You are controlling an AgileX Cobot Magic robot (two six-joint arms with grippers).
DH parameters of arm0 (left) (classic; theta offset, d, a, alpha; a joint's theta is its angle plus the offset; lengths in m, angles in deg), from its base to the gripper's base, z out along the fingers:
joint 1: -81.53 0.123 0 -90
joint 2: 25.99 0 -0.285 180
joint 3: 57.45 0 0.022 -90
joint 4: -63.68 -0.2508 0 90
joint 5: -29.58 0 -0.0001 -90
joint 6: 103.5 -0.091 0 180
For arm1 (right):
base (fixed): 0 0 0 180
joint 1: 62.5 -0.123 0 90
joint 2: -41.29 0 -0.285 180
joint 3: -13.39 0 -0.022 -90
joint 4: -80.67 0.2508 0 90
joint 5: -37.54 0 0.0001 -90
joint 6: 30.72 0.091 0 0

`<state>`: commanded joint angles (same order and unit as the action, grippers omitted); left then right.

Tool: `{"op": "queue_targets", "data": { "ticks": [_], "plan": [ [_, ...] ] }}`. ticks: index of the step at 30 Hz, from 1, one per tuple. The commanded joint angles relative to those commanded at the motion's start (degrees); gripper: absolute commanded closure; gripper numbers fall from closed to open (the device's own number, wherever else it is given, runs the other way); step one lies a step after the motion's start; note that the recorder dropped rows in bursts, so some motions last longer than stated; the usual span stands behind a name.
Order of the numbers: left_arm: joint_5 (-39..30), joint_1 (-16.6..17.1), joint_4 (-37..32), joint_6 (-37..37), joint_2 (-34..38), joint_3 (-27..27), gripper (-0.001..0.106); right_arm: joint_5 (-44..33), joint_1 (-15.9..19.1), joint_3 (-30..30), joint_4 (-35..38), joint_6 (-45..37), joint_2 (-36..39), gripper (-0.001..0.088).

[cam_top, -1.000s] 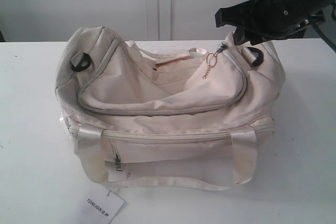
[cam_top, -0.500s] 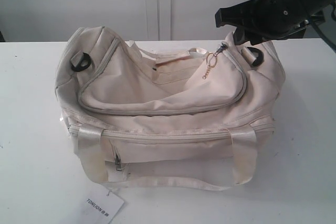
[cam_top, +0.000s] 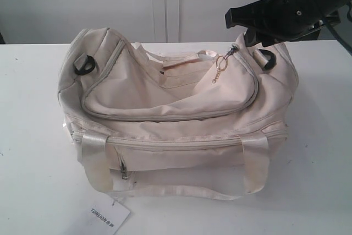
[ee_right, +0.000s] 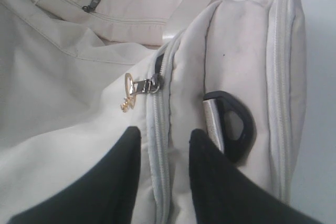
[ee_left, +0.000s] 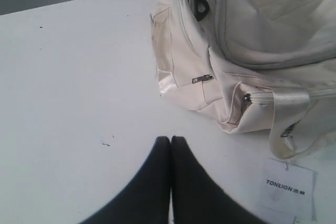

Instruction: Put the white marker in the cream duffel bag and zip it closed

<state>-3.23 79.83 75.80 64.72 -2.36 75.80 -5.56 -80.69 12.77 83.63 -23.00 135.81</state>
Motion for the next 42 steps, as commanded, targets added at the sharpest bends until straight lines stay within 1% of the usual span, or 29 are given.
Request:
{"op": "queue_targets", "data": {
  "ticks": [6, 8, 17, 19, 22, 23, 33, 36, 39, 42],
  "plan": [
    [8.2, -4.7, -0.8, -0.7, -6.5, -10.6, 0.105, 0.0, 0.0, 0.0, 0.0, 0.0, 0.0, 0.0557],
    [9.4, -5.8, -1.9, -0.7, -8.9, -13.6, 0.105, 0.0, 0.0, 0.0, 0.0, 0.0, 0.0, 0.0557],
    [9.2, -5.9, -3.7, -2.0, -15.8, -24.0, 0.105, 0.0, 0.0, 0.0, 0.0, 0.0, 0.0, 0.0557],
    [9.8, -5.9, -4.0, -2.1, -15.8, -26.1, 0.105, 0.0, 0.0, 0.0, 0.0, 0.0, 0.0, 0.0557],
    [13.8, -5.6, -4.1, -2.1, -15.8, -27.9, 0.105, 0.0, 0.0, 0.0, -0.1, 0.0, 0.0, 0.0557],
    [14.0, -5.5, -4.1, -2.1, -15.8, -28.1, 0.105, 0.0, 0.0, 0.0, -0.1, 0.0, 0.0, 0.0557],
    [13.5, -5.5, -4.1, -2.1, -15.8, -28.7, 0.105, 0.0, 0.0, 0.0, -0.1, 0.0, 0.0, 0.0557],
    [13.5, -5.3, -6.0, -2.0, -15.8, -28.8, 0.105, 0.0, 0.0, 0.0, -0.1, 0.0, 0.0, 0.0557],
    [13.5, -5.3, -9.8, -2.0, -15.8, -28.7, 0.105, 0.0, 0.0, 0.0, 0.0, 0.0, 0.0, 0.0557],
    [13.5, -5.3, -10.2, -2.0, -15.8, -28.9, 0.105, 0.0, 0.0, 0.0, 0.0, 0.0, 0.0, 0.0557]
  ]
}}
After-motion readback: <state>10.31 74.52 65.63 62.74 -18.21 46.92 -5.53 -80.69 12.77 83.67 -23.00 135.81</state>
